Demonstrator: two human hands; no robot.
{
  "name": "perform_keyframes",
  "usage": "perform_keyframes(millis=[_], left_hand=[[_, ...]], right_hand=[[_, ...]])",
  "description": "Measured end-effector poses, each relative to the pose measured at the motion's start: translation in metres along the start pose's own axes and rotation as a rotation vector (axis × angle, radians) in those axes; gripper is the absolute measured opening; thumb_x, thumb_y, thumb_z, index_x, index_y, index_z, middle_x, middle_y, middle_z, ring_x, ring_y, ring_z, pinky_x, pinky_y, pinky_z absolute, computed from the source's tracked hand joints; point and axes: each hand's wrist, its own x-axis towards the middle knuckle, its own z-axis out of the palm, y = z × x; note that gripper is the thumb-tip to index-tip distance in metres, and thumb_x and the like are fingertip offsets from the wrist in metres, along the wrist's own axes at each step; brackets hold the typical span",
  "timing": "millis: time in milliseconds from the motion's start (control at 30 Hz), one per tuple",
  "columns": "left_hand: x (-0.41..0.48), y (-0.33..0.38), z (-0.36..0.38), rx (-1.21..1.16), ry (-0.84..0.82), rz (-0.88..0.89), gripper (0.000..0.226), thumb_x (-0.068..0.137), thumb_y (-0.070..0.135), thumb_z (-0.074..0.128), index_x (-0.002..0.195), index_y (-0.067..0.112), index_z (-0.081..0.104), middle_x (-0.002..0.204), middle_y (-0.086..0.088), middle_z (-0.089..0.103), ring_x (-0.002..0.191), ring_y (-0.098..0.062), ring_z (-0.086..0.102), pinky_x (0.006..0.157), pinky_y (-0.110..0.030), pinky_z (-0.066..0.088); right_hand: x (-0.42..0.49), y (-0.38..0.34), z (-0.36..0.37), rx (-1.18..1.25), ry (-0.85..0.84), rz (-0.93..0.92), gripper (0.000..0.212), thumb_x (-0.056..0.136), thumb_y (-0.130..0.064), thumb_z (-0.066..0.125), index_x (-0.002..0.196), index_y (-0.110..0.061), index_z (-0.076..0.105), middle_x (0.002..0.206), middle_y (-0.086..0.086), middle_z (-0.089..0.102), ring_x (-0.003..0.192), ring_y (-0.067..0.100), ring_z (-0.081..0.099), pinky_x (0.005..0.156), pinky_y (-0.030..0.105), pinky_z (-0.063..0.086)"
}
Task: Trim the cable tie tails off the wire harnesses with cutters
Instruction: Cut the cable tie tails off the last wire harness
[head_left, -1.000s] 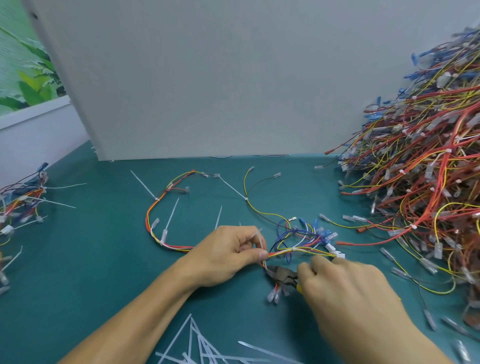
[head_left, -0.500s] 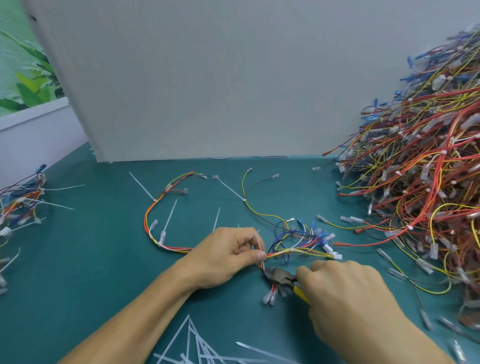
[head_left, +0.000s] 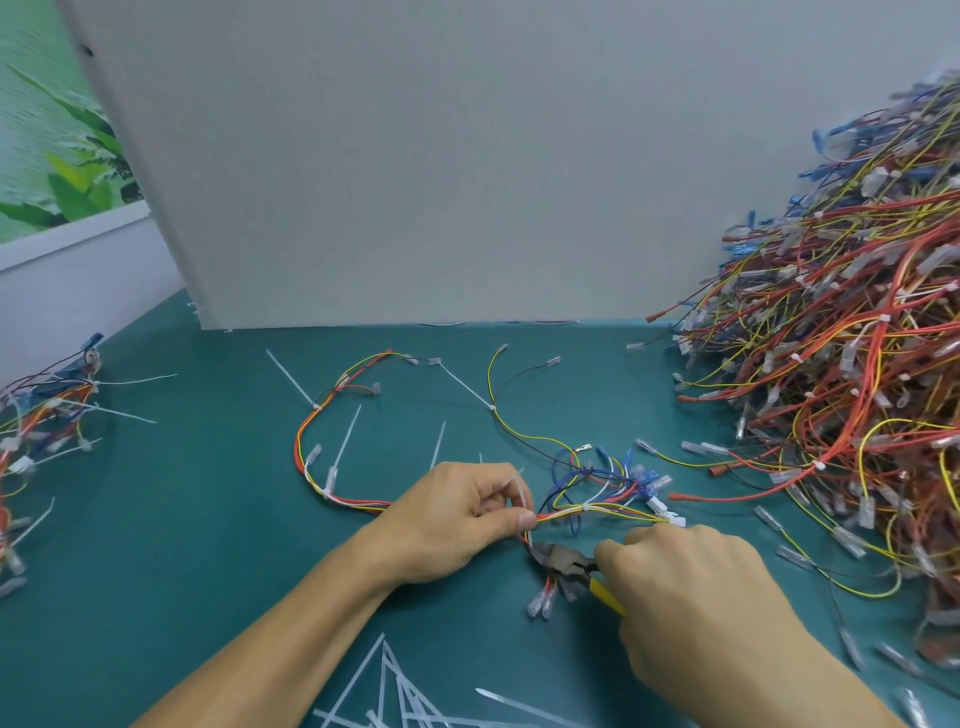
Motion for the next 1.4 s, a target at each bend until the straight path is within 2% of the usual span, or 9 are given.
perform_keyframes(millis=[233, 333, 500, 700, 833, 933, 1167, 1300, 1400], left_hand=[[0.000, 0.000, 0.000, -0.001, 0.019, 0.019, 0.012, 0.089, 0.023, 0.066, 0.078, 0.020, 0.063, 0.048, 0.010, 0.031, 0.051, -0.008, 0.028, 0.051, -0.015, 0.027], [0.000, 0.000, 0.000, -0.011, 0.017, 0.025, 0.012, 0.089, 0.023, 0.066, 0.078, 0.019, 0.063, 0.048, 0.010, 0.031, 0.051, -0.008, 0.027, 0.051, -0.015, 0.026], [0.001, -0.004, 0.000, -0.079, 0.040, 0.000, 0.012, 0.090, 0.022, 0.065, 0.080, 0.016, 0.063, 0.052, 0.010, 0.032, 0.053, -0.010, 0.028, 0.053, -0.019, 0.027], [0.005, -0.004, -0.001, -0.533, 0.181, -0.061, 0.013, 0.083, 0.025, 0.052, 0.075, 0.014, 0.049, 0.062, -0.001, 0.042, 0.056, -0.012, 0.039, 0.058, -0.019, 0.040], [0.013, 0.001, -0.009, -0.842, 0.416, -0.037, 0.016, 0.083, 0.017, 0.046, 0.068, 0.010, 0.042, 0.058, -0.001, 0.041, 0.054, -0.016, 0.042, 0.053, -0.024, 0.041], [0.016, 0.005, -0.018, -0.923, 0.494, -0.106, 0.026, 0.096, 0.003, 0.033, 0.074, 0.009, 0.045, 0.057, -0.002, 0.048, 0.052, -0.016, 0.046, 0.045, -0.023, 0.037], [0.016, 0.002, -0.024, -0.710, 0.508, -0.335, 0.024, 0.085, -0.004, 0.036, 0.084, 0.009, 0.056, 0.053, 0.004, 0.038, 0.041, -0.008, 0.023, 0.039, -0.020, 0.021], [0.016, -0.003, -0.022, -0.330, 0.489, -0.353, 0.017, 0.086, 0.007, 0.055, 0.076, 0.013, 0.067, 0.046, 0.015, 0.047, 0.036, -0.003, 0.034, 0.039, -0.016, 0.029], [0.015, -0.009, -0.019, -0.055, 0.452, -0.415, 0.018, 0.089, 0.017, 0.057, 0.077, 0.010, 0.069, 0.067, 0.003, 0.066, 0.051, -0.012, 0.041, 0.054, -0.023, 0.036]], right_hand=[[0.000, 0.001, -0.001, 0.004, -0.003, 0.004, 0.015, 0.087, -0.023, 0.050, 0.091, -0.028, 0.035, 0.115, -0.001, 0.056, 0.107, 0.029, 0.057, 0.049, 0.028, 0.019], [0.000, 0.002, -0.003, 0.026, 0.009, 0.008, 0.014, 0.085, -0.025, 0.051, 0.090, -0.028, 0.038, 0.111, 0.000, 0.057, 0.102, 0.031, 0.056, 0.061, 0.032, 0.030], [0.001, 0.003, -0.005, 0.084, 0.028, -0.018, 0.008, 0.082, -0.028, 0.050, 0.086, -0.024, 0.044, 0.074, -0.001, 0.036, 0.079, 0.032, 0.037, 0.057, 0.030, 0.030], [0.003, 0.020, -0.016, 0.348, 0.032, -0.143, 0.011, 0.080, -0.028, 0.051, 0.083, -0.021, 0.043, 0.073, -0.005, 0.042, 0.082, 0.021, 0.044, 0.058, 0.022, 0.034], [0.011, 0.024, -0.027, 0.415, 0.106, -0.169, 0.014, 0.090, -0.032, 0.052, 0.100, -0.024, 0.048, 0.096, -0.009, 0.050, 0.092, 0.017, 0.049, 0.081, 0.034, 0.043], [0.027, 0.022, -0.033, 0.406, 0.153, -0.103, 0.015, 0.093, -0.037, 0.049, 0.094, -0.023, 0.045, 0.090, -0.008, 0.049, 0.090, 0.021, 0.049, 0.077, 0.037, 0.042], [0.068, -0.003, -0.014, 0.719, 0.219, 0.072, 0.006, 0.090, -0.026, 0.051, 0.093, -0.022, 0.052, 0.092, 0.000, 0.063, 0.090, 0.026, 0.054, 0.078, 0.038, 0.049], [0.073, -0.005, -0.004, 0.782, 0.201, 0.117, 0.011, 0.087, -0.031, 0.055, 0.086, -0.022, 0.049, 0.090, -0.003, 0.062, 0.088, 0.023, 0.056, 0.077, 0.039, 0.049], [0.072, -0.003, -0.001, 0.814, 0.170, 0.106, 0.012, 0.086, -0.032, 0.058, 0.085, -0.024, 0.049, 0.089, -0.003, 0.064, 0.087, 0.020, 0.058, 0.077, 0.037, 0.049]])
